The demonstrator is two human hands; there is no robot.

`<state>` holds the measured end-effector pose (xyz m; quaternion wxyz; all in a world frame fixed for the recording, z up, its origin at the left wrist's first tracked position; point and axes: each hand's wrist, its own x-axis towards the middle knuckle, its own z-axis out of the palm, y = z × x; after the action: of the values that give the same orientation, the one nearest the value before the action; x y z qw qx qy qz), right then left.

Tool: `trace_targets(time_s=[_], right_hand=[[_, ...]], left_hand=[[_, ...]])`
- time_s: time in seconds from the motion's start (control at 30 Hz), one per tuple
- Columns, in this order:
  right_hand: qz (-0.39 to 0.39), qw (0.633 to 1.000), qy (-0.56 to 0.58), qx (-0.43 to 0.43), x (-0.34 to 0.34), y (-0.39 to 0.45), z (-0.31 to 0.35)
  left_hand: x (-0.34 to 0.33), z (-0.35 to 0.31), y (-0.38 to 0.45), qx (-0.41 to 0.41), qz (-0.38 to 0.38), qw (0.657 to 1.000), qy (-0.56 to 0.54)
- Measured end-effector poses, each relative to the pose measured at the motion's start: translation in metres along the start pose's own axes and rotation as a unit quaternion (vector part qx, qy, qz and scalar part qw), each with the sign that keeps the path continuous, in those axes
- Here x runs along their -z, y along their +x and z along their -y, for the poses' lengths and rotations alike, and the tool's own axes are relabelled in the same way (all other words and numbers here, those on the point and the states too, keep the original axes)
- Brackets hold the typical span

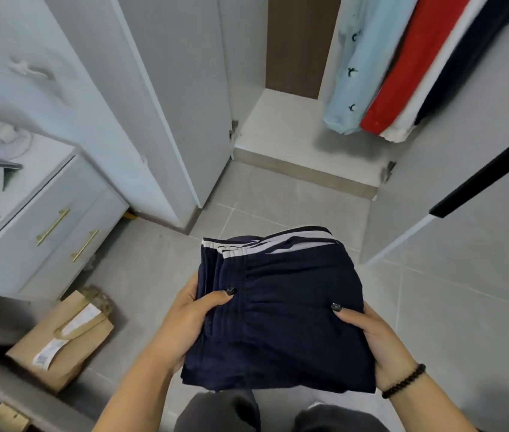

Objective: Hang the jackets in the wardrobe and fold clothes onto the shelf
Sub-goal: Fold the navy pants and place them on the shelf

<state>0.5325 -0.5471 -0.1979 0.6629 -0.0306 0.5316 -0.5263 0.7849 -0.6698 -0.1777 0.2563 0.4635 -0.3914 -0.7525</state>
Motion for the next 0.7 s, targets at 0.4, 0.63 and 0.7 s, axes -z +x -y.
trace_targets(time_s=[0.4,0.63,0.7], right_hand=[[0.002,0.997,-0.021,0.068,-0.144,-0.129,0.211],[-0.008,0.986,-0.064,0.156,-0.218,-0.166,0.289],[-0.011,0.979,-0.082,0.188,-0.234,-0.174,0.309]], left_hand=[[-0.054,-0.266,-0.048,-0.078,0.078,0.991,0.081],[-0.059,-0.375,-0.057,-0.177,0.100,0.969,0.141],[-0.063,-0.402,-0.059,-0.207,0.110,0.959,0.158]])
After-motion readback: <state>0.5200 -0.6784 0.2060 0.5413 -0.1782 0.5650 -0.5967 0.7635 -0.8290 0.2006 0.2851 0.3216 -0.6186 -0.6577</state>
